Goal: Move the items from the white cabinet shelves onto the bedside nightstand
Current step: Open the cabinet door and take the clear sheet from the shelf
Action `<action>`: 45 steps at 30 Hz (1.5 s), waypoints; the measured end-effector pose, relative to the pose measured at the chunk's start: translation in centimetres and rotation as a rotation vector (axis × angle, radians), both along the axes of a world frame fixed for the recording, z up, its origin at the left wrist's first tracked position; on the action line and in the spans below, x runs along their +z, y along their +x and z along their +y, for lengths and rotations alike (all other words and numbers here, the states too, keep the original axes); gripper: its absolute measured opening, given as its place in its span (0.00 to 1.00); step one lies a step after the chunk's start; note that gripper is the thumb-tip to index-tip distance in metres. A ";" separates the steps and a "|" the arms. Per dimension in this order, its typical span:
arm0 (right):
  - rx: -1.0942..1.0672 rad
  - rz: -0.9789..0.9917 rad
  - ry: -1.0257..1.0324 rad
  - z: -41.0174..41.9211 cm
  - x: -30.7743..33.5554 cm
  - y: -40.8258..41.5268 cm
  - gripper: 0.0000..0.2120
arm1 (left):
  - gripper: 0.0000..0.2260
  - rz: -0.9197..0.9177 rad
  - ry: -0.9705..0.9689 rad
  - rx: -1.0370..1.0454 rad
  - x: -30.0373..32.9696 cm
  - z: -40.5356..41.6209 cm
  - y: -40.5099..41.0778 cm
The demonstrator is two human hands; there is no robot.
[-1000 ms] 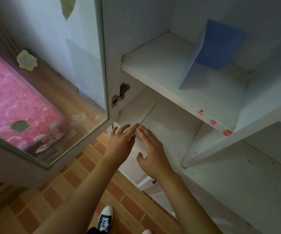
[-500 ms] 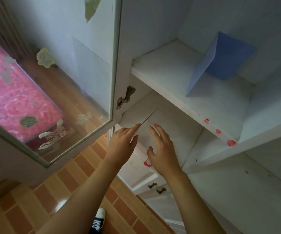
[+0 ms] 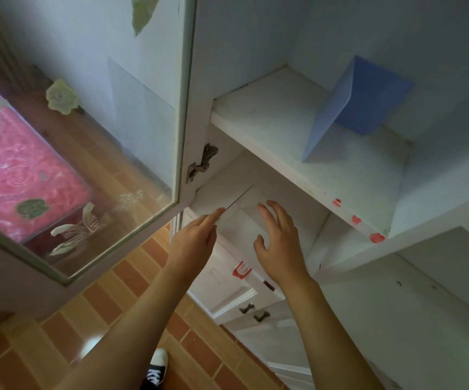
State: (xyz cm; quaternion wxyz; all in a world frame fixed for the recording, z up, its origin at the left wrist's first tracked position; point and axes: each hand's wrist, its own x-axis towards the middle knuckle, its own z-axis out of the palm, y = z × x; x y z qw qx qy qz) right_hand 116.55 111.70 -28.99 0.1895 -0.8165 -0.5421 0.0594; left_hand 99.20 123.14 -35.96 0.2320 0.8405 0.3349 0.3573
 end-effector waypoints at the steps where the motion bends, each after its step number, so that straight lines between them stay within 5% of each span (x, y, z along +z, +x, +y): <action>1: 0.002 -0.018 0.003 0.1 -0.1 0.1 0.30 | 0.20 -0.004 0.002 -0.001 -0.1 0.0 -0.3; 6: 0.001 -0.094 -0.004 0.0 -0.9 0.1 0.32 | 0.21 -0.019 0.023 0.023 -0.1 -0.4 -2.2; 12: -0.027 0.058 -0.047 -0.1 -1.9 -0.4 0.33 | 0.21 -0.057 0.070 0.059 -0.3 -1.0 -4.0; 21: -0.042 -0.009 0.120 -0.7 -2.7 -1.4 0.28 | 0.19 -0.064 0.073 0.085 -0.8 -2.3 -4.7; 36: 0.278 0.101 0.253 -6.9 -1.1 -2.1 0.30 | 0.21 -0.021 0.165 0.440 3.8 -15.5 -8.5; 45: 0.463 0.239 0.353 -10.1 -0.2 -8.8 0.21 | 0.18 -0.018 0.063 0.732 5.0 -24.0 -15.5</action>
